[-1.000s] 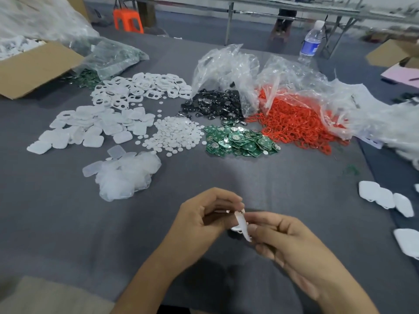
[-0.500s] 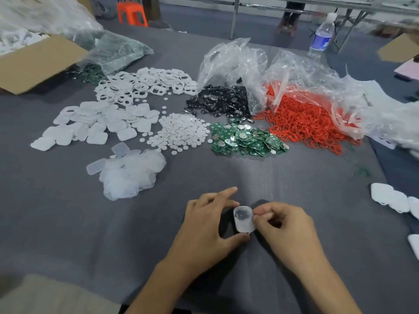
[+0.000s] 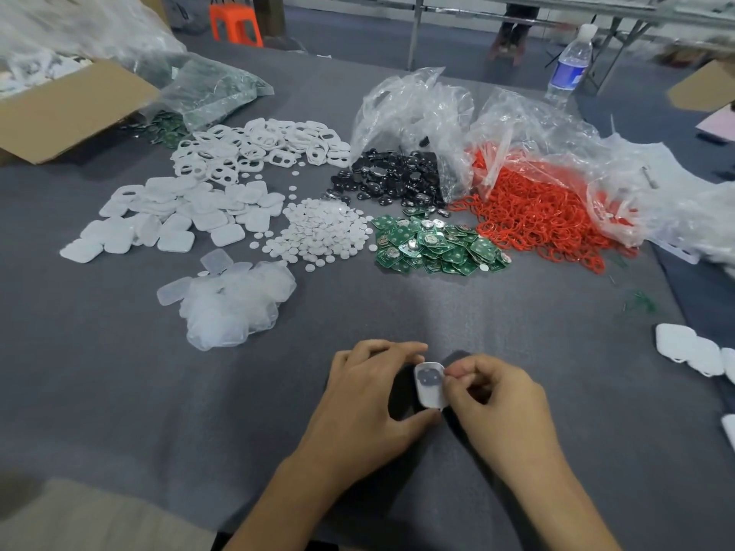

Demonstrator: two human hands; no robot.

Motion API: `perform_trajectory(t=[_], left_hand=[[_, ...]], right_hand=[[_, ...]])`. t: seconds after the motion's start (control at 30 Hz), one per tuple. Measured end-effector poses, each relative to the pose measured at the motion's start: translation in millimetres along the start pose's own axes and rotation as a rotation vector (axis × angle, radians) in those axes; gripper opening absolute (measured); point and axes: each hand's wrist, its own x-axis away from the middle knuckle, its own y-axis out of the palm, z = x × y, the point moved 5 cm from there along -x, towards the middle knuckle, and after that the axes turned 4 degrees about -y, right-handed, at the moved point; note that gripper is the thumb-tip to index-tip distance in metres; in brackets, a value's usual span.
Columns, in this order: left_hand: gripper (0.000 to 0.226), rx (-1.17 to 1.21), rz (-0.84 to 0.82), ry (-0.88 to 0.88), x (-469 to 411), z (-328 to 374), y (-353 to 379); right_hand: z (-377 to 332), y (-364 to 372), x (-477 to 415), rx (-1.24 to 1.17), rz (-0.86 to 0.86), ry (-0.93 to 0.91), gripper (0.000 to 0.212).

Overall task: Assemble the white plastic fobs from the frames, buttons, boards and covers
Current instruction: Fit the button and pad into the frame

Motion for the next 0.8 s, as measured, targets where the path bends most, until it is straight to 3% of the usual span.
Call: perform_trajectory(t=[0.47, 0.8], left_hand=[[0.045, -0.002, 0.044, -0.002, 0, 3, -2], [0.042, -0.028, 0.047, 0.019, 1, 6, -3]], right_hand=[[-7, 7, 13, -0.029, 0.105, -0.074, 0.018], [-10, 7, 12, 0.077, 0.1, -0.21, 0.034]])
